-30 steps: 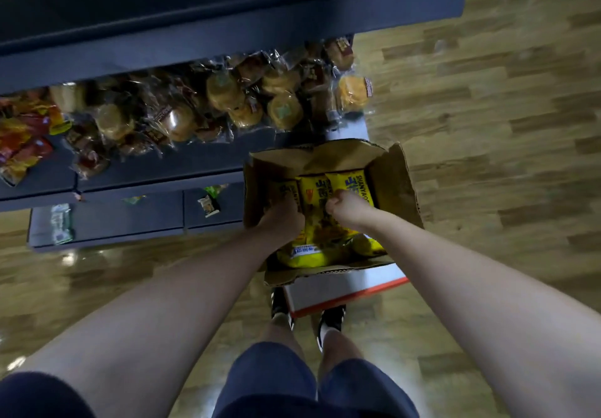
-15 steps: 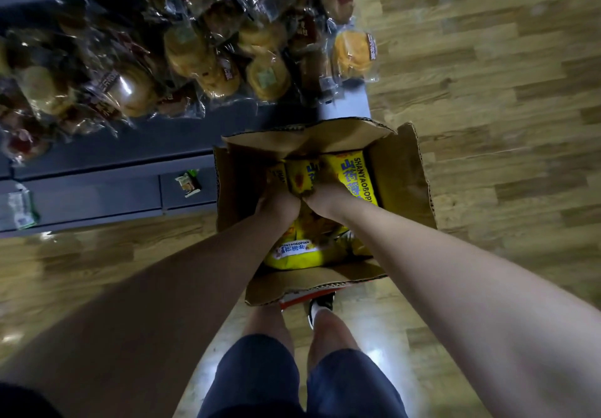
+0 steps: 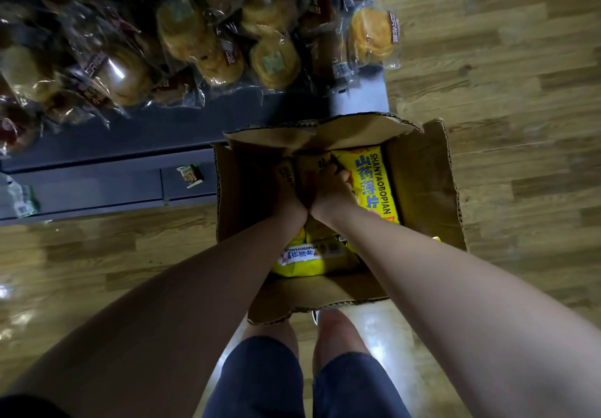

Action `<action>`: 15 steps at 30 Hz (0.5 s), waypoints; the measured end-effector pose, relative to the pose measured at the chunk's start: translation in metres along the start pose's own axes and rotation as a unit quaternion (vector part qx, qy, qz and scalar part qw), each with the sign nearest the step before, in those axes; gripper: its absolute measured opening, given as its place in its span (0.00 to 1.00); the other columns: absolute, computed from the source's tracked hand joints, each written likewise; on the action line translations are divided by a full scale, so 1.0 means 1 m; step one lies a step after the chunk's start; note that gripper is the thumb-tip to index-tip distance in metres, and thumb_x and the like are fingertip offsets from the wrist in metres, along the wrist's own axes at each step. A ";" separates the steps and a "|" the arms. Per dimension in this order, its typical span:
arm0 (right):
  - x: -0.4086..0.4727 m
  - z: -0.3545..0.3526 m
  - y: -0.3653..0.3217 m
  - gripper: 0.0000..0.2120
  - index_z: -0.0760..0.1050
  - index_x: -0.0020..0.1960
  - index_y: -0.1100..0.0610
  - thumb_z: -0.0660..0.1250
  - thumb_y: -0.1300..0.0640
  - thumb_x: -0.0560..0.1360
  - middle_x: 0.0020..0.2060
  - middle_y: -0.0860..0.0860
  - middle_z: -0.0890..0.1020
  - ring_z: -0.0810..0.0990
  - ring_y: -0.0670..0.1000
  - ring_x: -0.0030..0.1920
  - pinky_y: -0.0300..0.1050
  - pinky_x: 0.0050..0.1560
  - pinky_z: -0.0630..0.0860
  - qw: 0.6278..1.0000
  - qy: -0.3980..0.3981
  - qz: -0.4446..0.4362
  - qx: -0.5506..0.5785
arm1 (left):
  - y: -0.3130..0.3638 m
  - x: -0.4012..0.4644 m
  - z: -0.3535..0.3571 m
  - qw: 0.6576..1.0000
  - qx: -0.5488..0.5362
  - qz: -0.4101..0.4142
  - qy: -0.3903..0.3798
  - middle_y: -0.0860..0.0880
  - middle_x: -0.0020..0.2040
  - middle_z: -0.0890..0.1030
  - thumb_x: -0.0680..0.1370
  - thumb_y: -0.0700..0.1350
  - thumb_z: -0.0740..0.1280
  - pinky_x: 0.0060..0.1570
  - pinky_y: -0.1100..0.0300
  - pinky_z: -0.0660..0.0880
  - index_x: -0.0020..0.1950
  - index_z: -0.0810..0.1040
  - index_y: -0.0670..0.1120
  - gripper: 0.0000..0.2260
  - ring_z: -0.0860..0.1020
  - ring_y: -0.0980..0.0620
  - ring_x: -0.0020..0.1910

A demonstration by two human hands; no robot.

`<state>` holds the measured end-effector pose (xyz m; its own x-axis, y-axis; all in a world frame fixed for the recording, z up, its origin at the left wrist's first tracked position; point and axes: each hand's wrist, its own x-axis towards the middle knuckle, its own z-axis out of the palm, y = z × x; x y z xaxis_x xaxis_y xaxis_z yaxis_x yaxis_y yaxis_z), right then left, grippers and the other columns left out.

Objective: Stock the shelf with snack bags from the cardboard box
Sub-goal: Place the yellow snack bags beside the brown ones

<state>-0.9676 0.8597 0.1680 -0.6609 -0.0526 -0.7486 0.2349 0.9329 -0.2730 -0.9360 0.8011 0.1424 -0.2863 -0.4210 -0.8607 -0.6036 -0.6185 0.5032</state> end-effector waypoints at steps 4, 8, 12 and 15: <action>0.004 0.002 0.000 0.34 0.51 0.74 0.62 0.56 0.40 0.79 0.69 0.61 0.61 0.65 0.62 0.69 0.53 0.66 0.65 1.000 0.005 -0.001 0.012 | -0.010 0.009 -0.003 0.995 0.073 0.028 0.056 0.46 0.74 0.63 0.80 0.61 0.52 0.73 0.51 0.58 0.76 0.57 0.50 0.27 0.64 0.47 0.71; 0.008 0.004 0.001 0.36 0.48 0.76 0.59 0.56 0.40 0.78 0.70 0.63 0.62 0.65 0.62 0.70 0.55 0.67 0.64 0.999 -0.009 0.016 0.034 | -0.005 -0.007 -0.010 0.955 0.253 0.100 0.116 0.48 0.77 0.55 0.82 0.57 0.48 0.74 0.53 0.51 0.78 0.48 0.50 0.26 0.56 0.49 0.75; 0.009 0.011 0.001 0.36 0.48 0.75 0.59 0.58 0.39 0.78 0.69 0.64 0.64 0.66 0.62 0.70 0.56 0.67 0.62 0.998 -0.003 0.022 0.059 | -0.008 -0.009 -0.012 0.925 0.341 0.136 0.099 0.44 0.77 0.55 0.83 0.51 0.52 0.74 0.49 0.53 0.78 0.45 0.49 0.27 0.57 0.45 0.75; 0.007 0.011 -0.001 0.39 0.50 0.74 0.60 0.63 0.39 0.76 0.69 0.62 0.65 0.67 0.62 0.69 0.56 0.68 0.64 0.997 0.003 0.019 0.076 | -0.002 -0.011 -0.010 0.955 0.243 0.114 0.127 0.47 0.77 0.57 0.81 0.58 0.48 0.74 0.50 0.52 0.78 0.50 0.51 0.26 0.58 0.48 0.75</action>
<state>-0.9645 0.8550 0.1567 -0.6539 -0.0150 -0.7564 0.3646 0.8698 -0.3325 -0.9240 0.8003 0.1520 -0.2989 -0.6943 -0.6547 -0.8389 -0.1359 0.5271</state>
